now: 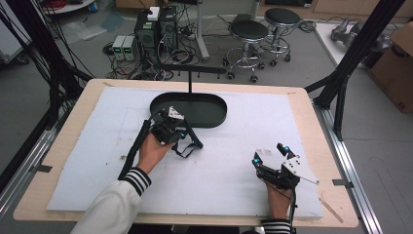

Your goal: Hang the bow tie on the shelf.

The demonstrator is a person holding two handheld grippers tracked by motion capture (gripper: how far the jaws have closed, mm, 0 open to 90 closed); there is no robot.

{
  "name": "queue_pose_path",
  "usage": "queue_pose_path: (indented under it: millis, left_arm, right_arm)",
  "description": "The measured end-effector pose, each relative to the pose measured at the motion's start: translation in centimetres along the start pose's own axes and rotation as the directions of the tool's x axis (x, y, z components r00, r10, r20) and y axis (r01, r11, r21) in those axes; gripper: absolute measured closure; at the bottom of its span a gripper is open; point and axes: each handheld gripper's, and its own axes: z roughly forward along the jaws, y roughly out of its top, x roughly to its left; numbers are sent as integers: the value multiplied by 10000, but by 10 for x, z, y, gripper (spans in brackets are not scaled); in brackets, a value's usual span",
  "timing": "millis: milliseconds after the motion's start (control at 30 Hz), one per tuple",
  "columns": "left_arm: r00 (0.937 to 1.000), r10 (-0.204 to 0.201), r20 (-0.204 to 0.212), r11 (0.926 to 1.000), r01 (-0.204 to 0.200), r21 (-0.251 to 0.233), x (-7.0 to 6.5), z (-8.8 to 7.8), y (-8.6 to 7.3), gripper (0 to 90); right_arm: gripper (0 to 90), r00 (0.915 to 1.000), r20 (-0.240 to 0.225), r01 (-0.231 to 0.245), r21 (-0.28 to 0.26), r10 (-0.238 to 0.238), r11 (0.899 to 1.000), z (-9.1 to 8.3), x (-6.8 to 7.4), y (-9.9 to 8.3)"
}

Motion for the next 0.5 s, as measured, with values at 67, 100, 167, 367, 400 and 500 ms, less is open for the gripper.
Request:
queue_pose_path:
  millis: [67,100,167,367,400,500]
  left_arm:
    - [10000,-10,-22,9994,9,-349,2,-4,1,874]
    - [10000,-10,-22,9994,9,-349,2,-4,1,874]
    - [10000,-34,-69,9972,29,-744,3,-8,1,874]
    - [9998,-88,150,9839,113,-1784,9,-20,3,875]
    - [9999,-5,132,9772,33,-2124,10,-24,3,874]
    - [9998,53,168,9631,-6,-2691,13,-29,4,875]
  right_arm:
    - [95,10000,0,-3,5,3,10000,0,0,0]
    - [95,10000,0,-3,5,3,10000,0,0,0]
    - [95,10000,-6,23,3,-23,10000,0,0,0]
    - [95,10000,-8,36,11,-36,10000,0,0,0]
    - [95,10000,0,39,0,-39,10000,0,0,0]
    - [95,10000,8,-1,15,1,10000,0,1,0]
